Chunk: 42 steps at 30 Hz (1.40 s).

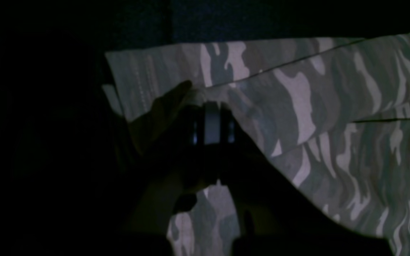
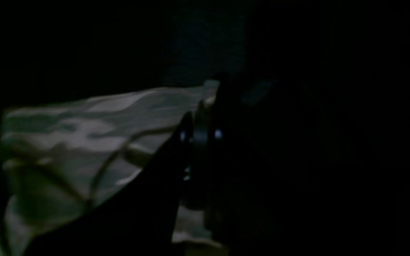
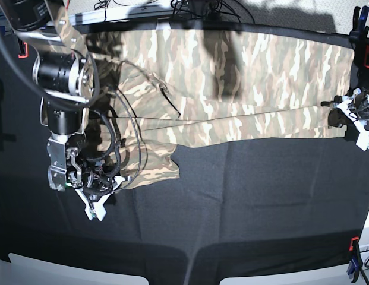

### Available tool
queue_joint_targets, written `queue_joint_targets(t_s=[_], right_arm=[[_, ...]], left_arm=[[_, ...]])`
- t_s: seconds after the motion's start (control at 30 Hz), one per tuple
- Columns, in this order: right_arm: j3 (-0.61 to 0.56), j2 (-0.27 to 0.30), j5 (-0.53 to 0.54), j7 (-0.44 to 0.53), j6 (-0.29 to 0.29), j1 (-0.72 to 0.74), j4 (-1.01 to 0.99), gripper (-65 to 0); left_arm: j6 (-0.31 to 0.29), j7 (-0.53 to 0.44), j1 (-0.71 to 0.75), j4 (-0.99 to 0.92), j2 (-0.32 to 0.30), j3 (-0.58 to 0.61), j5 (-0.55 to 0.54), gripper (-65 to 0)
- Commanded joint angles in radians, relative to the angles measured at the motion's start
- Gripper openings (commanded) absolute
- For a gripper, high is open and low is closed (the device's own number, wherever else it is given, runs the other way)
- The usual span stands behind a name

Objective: Layout the t-shirt on the table in an organized manner, then fold the t-shirt properly
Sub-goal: 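Grasp the protruding sleeve with the right gripper and fold it onto the shirt, then pull the folded shirt's ends apart with both grippers to straighten it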

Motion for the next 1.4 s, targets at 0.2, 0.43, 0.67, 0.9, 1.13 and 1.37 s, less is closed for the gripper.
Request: queue_joint_targets(t_s=[0.2,0.43,0.67,0.9,1.13,1.37], right_arm=[[-0.001,0.005,0.090,-0.036,0.030,0.041,0.107,-65.0],[-0.001,0.005,0.220,-0.059,0.051,-0.008,0.202,-65.0],[0.001,0.006,0.393,-0.177,0.051,-0.224,0.534,-65.0],[0.001,0.005,0.509,-0.270,0.051,-0.519,0.984,-65.0],[0.026,0.005,0.512,-0.328,0.051,-0.772,1.318,-65.0],[0.118,0.006,0.512,-0.329,0.051,-0.974,1.454,-65.0]], left_arm=[[-0.008,-0.051,-0.013,0.015,-0.025,-0.012,-0.012,-65.0],[-0.026,-0.051,-0.013,0.015,-0.025,-0.012,-0.016,-65.0],[-0.101,-0.050,-0.010,0.015,-0.025,-0.012,-0.017,-65.0],[-0.102,-0.049,-0.011,0.015,-0.025,-0.012,-0.066,-65.0],[-0.106,-0.033,-0.010,0.015,-0.025,-0.012,-0.066,-65.0],[-0.110,-0.015,-0.010,0.016,-0.025,-0.012,-0.069,-65.0]])
